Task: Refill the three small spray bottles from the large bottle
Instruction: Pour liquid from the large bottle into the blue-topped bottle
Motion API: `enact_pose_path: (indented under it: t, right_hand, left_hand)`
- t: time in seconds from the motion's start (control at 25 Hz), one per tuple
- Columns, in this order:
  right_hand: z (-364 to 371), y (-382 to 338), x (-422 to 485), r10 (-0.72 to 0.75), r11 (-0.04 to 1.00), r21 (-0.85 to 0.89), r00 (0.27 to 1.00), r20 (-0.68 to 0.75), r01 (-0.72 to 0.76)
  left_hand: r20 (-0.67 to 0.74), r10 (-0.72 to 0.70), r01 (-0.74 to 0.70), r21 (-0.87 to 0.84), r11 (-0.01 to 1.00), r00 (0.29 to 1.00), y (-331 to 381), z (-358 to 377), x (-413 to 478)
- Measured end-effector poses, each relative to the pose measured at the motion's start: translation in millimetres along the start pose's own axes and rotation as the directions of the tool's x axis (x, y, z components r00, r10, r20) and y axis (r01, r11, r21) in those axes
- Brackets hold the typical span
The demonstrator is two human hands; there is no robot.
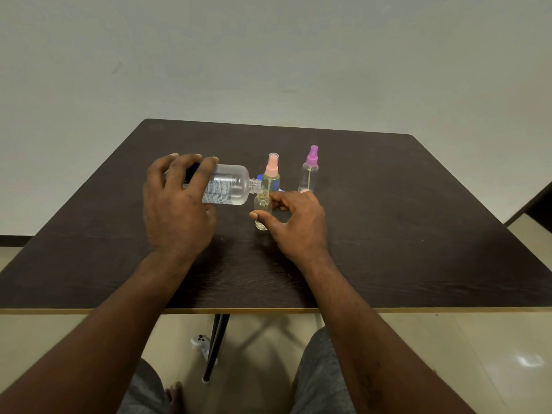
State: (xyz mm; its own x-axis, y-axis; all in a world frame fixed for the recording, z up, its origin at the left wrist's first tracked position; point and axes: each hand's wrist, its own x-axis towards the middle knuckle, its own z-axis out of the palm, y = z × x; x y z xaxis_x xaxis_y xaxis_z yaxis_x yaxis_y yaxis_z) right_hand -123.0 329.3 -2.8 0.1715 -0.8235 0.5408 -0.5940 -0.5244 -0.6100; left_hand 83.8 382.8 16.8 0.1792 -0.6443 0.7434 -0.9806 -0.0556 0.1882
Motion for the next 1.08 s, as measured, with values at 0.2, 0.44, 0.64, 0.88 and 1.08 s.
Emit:
enact_pose_path:
  t: [0.2, 0.44, 0.64, 0.88, 1.08]
  right_hand:
    - [0.0, -0.1, 0.2, -0.002, 1.0, 0.004, 1.0, 0.004, 0.002]
    - [-1.0, -0.9, 0.7, 0.006, 1.0, 0.006, 1.0, 0.014, -0.006]
    - [-0.3, -0.2, 0.2, 0.005, 1.0, 0.015, 1.0, -0.002, -0.005]
    - [0.1, -0.3, 0.3, 0.002, 1.0, 0.011, 1.0, 0.0, -0.002]
    - [1.2, 1.2, 0.3, -0.001, 1.0, 0.011, 1.0, -0.007, 0.001]
  left_hand:
    - [0.0, 0.002, -0.002, 0.003, 1.0, 1.0, 0.2, 0.3, 0.0]
    - [-0.007, 0.007, -0.006, 0.003, 1.0, 1.0, 0.9, 0.1, 0.8]
    - [-0.003, 0.001, -0.001, 0.001, 1.0, 1.0, 0.1, 0.5, 0.6]
    - [0.013, -0.001, 0.001, 0.003, 1.0, 1.0, 0.7, -0.1, 0.2]
    - [-0.006, -0.001, 0.001, 0.006, 1.0, 1.0, 1.6, -1.0, 0.1]
